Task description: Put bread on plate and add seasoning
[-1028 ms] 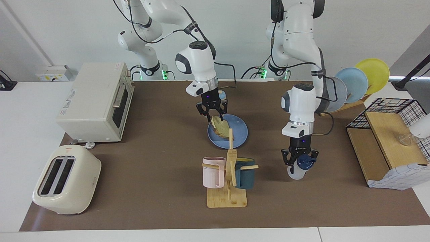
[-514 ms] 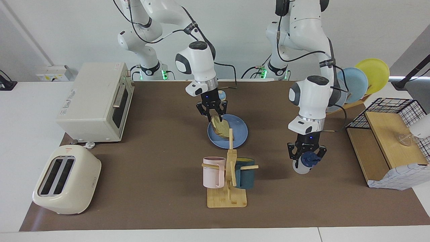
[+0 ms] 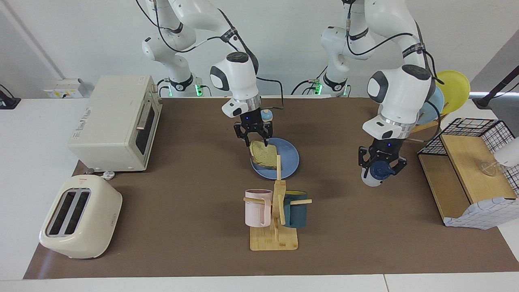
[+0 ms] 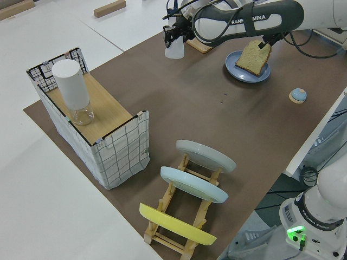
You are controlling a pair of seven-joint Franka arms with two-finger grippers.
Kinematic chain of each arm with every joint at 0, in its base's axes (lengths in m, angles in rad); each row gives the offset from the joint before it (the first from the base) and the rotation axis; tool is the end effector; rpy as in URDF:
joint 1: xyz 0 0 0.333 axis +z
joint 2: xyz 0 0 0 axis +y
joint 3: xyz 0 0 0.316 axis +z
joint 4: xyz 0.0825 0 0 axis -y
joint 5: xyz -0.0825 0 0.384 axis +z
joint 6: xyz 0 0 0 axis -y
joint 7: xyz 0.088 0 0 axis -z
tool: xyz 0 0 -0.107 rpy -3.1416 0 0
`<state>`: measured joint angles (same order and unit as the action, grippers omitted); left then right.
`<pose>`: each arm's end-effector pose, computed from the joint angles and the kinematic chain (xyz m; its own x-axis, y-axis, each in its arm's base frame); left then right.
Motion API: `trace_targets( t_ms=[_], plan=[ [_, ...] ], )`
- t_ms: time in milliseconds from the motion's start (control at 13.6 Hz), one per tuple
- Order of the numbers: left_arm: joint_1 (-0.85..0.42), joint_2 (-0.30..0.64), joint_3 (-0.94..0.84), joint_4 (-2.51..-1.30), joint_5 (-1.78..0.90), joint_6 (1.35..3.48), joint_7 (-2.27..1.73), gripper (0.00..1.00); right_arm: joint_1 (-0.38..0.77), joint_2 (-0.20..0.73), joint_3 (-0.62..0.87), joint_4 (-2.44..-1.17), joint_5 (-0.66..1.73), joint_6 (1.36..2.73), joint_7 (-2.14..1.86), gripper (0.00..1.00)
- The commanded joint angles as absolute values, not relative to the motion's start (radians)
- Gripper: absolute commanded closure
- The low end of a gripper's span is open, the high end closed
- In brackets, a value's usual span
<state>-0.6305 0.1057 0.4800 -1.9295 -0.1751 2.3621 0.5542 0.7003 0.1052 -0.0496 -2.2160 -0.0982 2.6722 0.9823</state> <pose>0.6033 -0.1021 0.4744 0.7629 -0.5523 0.3362 -0.5610 -0.8239 -0.0804 0.4529 0.3489 0.3668 0.9290 -0.2703 0.2529 -0.2103 -0.9476 -0.2404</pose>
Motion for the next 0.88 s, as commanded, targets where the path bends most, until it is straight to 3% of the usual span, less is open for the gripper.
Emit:
trace_targets(
  t_ms=[0,73,147,220,514,807],
  plan=[
    [-0.611,0.016,0.48,-1.94,-0.172,2.217,0.697,1.0,0.692,0.083,-0.044,-2.243,-0.081,2.724,1.005,0.23],
    [-0.611,-0.003,0.48,-1.94,-0.167,2.171,0.736,1.0,0.693,0.086,-0.044,-2.234,-0.08,2.727,1.014,0.2],
    [-0.611,-0.023,0.479,-1.94,-0.14,2.119,0.77,1.0,0.693,0.089,-0.044,-2.226,-0.08,2.727,1.02,0.04],
    [-0.615,-0.038,0.476,-1.94,-0.118,2.079,0.782,1.0,0.695,0.092,-0.044,-2.209,-0.081,2.727,1.006,0.0],
    [-0.626,-0.08,0.442,-1.942,-0.107,1.935,0.857,1.0,0.695,0.091,-0.048,-2.158,-0.089,2.654,0.982,0.0],
    [-0.626,-0.12,0.426,-1.947,-0.101,1.85,0.946,1.0,0.637,0.089,-0.048,-2.018,-0.094,2.42,0.824,0.0]
  ],
)
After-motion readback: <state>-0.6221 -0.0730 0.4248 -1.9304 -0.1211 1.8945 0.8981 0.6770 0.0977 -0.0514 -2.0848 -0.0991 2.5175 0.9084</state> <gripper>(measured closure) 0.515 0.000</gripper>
